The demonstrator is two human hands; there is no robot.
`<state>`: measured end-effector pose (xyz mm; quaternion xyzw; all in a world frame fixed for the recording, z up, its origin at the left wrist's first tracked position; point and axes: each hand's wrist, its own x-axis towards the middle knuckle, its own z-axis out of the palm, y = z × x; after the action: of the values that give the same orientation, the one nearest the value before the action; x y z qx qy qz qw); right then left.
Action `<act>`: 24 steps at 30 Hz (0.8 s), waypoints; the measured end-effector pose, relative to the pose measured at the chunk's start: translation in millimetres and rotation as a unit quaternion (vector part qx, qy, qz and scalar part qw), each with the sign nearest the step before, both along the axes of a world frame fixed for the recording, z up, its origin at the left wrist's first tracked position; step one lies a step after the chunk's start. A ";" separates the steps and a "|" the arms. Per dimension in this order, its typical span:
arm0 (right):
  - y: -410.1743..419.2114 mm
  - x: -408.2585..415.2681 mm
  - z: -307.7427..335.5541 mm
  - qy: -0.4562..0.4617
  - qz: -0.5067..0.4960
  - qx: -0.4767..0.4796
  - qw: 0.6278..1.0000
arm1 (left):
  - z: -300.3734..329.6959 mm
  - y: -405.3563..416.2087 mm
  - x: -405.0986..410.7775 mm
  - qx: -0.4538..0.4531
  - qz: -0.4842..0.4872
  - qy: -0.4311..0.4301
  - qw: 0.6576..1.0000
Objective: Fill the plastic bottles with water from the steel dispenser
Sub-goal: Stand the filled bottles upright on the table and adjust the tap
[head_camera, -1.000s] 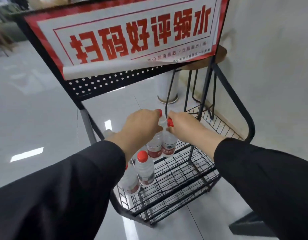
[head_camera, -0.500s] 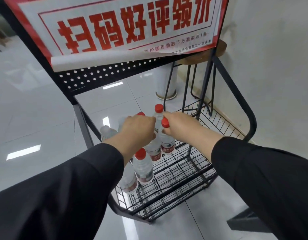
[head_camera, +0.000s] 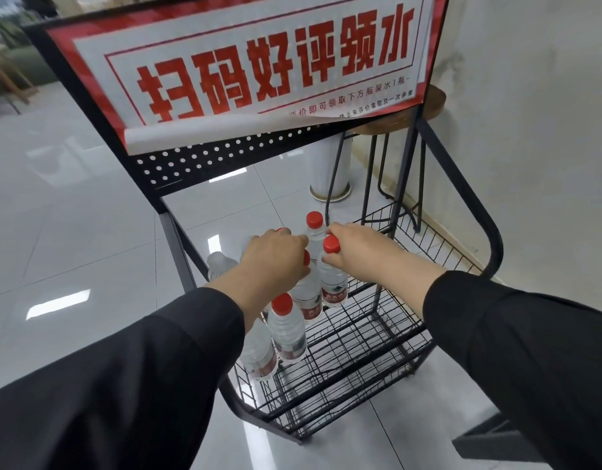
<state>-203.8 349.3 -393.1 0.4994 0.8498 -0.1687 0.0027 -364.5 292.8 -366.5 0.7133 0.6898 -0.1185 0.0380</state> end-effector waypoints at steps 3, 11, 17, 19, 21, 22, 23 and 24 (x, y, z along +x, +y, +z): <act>-6.1 2.7 9.5 0.017 -0.009 0.001 1.000 | 8.5 -3.7 0.6 0.026 -0.003 0.005 1.000; -51.3 28.1 63.2 0.083 -0.087 0.019 0.993 | 59.9 -40.2 5.0 0.105 -0.018 -0.010 0.994; -108.6 53.4 136.4 0.092 -0.145 0.040 0.984 | 127.4 -85.5 20.4 0.137 -0.048 -0.030 0.989; -136.3 66.8 163.9 0.090 -0.161 0.062 0.981 | 156.3 -106.9 32.1 0.159 -0.068 -0.046 0.984; -165.1 81.3 188.7 0.078 -0.174 0.073 0.979 | 182.9 -130.8 44.8 0.180 -0.086 -0.062 0.978; -180.7 89.3 201.7 0.076 -0.184 0.077 0.977 | 195.3 -143.6 52.5 0.188 -0.095 -0.073 0.975; -196.6 97.6 214.9 0.071 -0.193 0.086 0.975 | 207.2 -157.0 60.4 0.195 -0.104 -0.083 0.972; -213.5 106.9 228.2 0.067 -0.200 0.097 0.973 | 218.4 -170.5 69.3 0.203 -0.114 -0.094 0.968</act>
<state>-96.9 135.7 -164.9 0.6449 0.7430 -0.1160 -0.1363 -295.2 122.4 -148.1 0.7882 0.6065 0.0882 -0.0565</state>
